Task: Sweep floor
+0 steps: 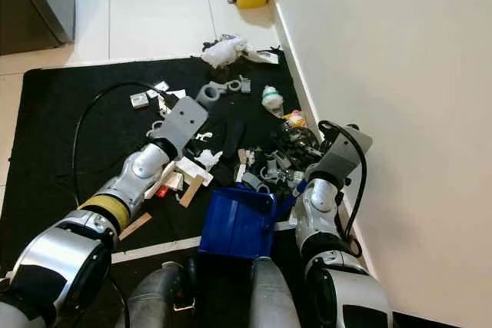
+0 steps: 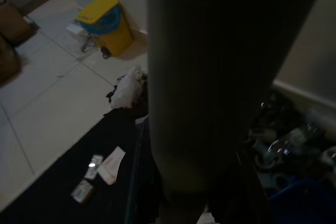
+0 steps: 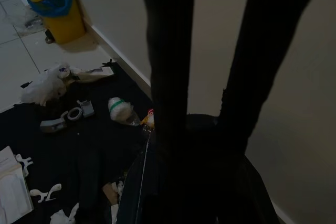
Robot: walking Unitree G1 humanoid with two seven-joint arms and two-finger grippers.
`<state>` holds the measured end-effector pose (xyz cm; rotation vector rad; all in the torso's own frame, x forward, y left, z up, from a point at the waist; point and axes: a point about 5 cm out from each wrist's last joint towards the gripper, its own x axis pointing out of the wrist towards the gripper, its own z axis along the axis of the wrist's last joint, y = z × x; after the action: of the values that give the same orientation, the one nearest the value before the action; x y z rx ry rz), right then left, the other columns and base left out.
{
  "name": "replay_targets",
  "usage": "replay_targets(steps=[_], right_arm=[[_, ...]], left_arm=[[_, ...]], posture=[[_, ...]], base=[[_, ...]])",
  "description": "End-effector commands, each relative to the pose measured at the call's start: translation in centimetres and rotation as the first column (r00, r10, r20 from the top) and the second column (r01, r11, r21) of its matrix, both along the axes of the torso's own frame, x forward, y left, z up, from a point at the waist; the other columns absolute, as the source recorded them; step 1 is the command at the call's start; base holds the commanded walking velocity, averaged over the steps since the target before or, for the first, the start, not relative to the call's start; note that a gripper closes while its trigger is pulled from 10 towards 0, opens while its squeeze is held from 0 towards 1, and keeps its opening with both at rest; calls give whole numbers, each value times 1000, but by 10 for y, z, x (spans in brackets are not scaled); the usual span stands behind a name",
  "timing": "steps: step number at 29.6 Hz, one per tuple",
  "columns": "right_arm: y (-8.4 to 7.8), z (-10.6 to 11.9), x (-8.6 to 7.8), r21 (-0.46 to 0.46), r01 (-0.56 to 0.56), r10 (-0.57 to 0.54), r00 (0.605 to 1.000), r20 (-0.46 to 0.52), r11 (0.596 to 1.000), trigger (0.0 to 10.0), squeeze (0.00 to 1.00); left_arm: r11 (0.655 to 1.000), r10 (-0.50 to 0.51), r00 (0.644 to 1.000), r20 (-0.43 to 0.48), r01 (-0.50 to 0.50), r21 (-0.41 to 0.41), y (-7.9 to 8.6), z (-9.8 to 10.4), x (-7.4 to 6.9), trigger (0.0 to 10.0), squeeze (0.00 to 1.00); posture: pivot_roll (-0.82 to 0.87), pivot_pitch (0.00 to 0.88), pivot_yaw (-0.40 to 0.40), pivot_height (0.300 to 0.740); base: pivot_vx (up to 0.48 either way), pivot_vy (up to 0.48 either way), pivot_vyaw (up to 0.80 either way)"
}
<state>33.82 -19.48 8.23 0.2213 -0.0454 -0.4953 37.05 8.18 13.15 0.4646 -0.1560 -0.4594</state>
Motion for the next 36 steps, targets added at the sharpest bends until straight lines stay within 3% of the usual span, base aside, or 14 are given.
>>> replay_targets(steps=[1, 4, 7, 12, 18, 26, 27, 32, 36], right_arm=[[1, -20, -11, 47, 15, -12, 997, -71, 999, 10000, 0], [2, -22, -11, 61, -8, 12, 997, -74, 998, 10000, 0], [4, -22, -11, 70, -19, 24, 997, -75, 997, 10000, 0], [6, -22, -10, 77, -27, 33, 997, -72, 997, 10000, 0], [9, -21, -9, 93, -36, 42, 997, -65, 995, 10000, 0], [9, -18, -6, 108, -47, 53, 997, -56, 993, 10000, 0], [9, -17, -5, 120, -52, 59, 997, -50, 991, 10000, 0], [12, -17, -4, 138, -66, 73, 996, -52, 988, 10000, 0], [13, -16, -2, 148, -68, 77, 996, -50, 987, 10000, 0]], left_arm=[[997, -21, 999, -38, 18, -71, -13, -4, -3, 10000, 0], [969, -43, 996, -78, 23, -248, -34, 6, -3, 10000, 0], [940, -75, 995, -69, 47, -337, -50, 20, -1, 10000, 0], [914, -105, 993, -46, 78, -397, -63, 35, 1, 10000, 0], [851, -159, 987, -7, 133, -508, -82, 58, 0, 10000, 0], [780, -216, 974, 75, 218, -587, -96, 89, -1, 10000, 0], [750, -243, 965, 99, 251, -611, -103, 98, -3, 10000, 0], [733, -312, 940, 138, 331, -595, -121, 108, -15, 10000, 0], [743, -352, 920, 172, 387, -546, -117, 117, -18, 10000, 0]], posture=[[-82, 341, -10, 740], [-81, 340, -12, 740], [-78, 339, -12, 740], [-78, 333, -7, 740], [-74, 317, -3, 740], [-48, 294, -5, 740], [-38, 289, -7, 740], [-33, 274, -2, 740], [-29, 268, 2, 740]], base=[[0, 0, 0], [0, 0, 0], [0, 0, 0], [0, 0, 0], [0, 0, 0], [0, 0, 0], [0, 0, 0], [0, 0, 0], [0, 0, 0]])
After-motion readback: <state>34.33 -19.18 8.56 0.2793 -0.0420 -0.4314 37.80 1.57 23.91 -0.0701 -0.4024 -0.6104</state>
